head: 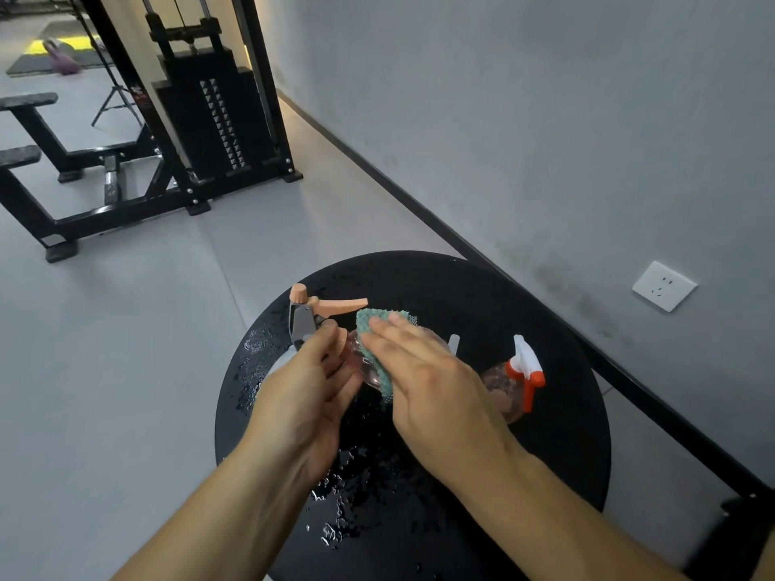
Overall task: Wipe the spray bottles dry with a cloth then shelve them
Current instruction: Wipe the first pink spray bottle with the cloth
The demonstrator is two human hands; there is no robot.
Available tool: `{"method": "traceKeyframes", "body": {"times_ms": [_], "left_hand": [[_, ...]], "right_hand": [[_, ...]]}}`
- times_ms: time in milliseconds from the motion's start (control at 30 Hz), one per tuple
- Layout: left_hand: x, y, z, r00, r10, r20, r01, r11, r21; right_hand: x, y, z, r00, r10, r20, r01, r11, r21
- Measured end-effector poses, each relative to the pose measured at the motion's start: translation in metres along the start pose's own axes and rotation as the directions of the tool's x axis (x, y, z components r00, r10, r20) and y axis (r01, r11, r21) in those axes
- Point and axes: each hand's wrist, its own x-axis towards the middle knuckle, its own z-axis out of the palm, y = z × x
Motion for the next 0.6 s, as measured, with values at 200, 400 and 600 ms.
{"method": "traceKeyframes", "body": {"times_ms": [200,400,600], "left_hand": [[0.0022,0.0031,0.0003,1.000,0.018,-0.003,-0.018,1.000,-0.012],[0.0017,0.0057,-0.0017,1.000,0.007,-0.012,-0.007,1.000,0.005],[0.0010,0.0062,-0.0026,1.000,0.007,-0.006,-0.007,1.000,0.006]], "right_hand": [[0.0006,0.0032,-0.0034,1.000,0.014,0.002,-0.014,1.000,0.017],[-0.0011,0.0032,-0.0052,1.000,0.007,0.029,-0.007,1.000,0.004],[-0.0011,-0.0001,-0.0059,0.999,0.005,0.053,-0.005,1.000,0.003]]}}
